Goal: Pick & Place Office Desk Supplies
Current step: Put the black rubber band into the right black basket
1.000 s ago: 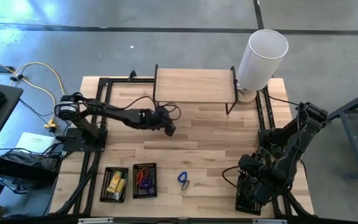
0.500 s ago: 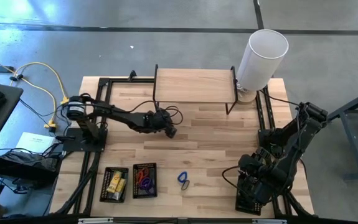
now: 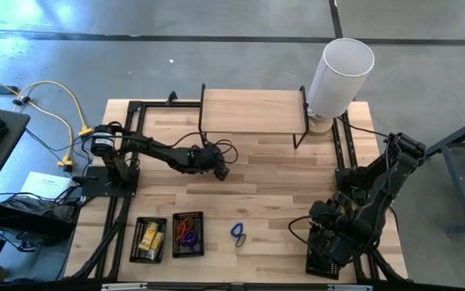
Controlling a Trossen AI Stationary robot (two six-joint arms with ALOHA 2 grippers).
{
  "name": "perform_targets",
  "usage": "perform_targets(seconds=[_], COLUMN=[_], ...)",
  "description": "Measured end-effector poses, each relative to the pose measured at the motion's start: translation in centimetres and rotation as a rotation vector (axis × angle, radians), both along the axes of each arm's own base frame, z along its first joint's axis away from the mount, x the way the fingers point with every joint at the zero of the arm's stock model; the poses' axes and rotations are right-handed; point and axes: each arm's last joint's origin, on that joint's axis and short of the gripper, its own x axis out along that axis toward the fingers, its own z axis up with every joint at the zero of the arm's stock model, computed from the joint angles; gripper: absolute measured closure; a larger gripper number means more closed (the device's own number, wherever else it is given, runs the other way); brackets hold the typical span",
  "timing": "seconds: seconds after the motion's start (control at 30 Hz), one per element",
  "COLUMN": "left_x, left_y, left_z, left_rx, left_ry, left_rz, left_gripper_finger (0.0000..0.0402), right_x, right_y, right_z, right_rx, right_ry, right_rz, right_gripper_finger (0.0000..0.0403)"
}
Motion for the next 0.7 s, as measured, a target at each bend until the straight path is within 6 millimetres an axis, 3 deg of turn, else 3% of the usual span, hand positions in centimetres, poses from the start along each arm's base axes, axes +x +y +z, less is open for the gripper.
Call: perform_targets(seconds=[0.17, 0.47, 0.7], left_x=[-0.1, -0.5, -1.1], left_y=[0.0, 0.0, -2.1], left_z=[-0.1, -0.3, 1.4], left_rx=[0.005, 0.005, -0.020], left_ry=[0.013, 0.053, 0.055], left_rz=[0.006, 0.040, -0.042], left_gripper_finger=[0.0202, 0.0382, 0.0399], right_x=[0.1, 0.1, 0.2], right_y=[0.1, 0.2, 0.3], right_z=[0.0, 0.0, 0.0], right_rx=[0.007, 0.021, 0.036], right_ry=[-0.006, -0.015, -0.026], right_rz=[0.000, 0.000, 0.000], right_gripper_finger=[0.0165, 0.0165, 0.0165])
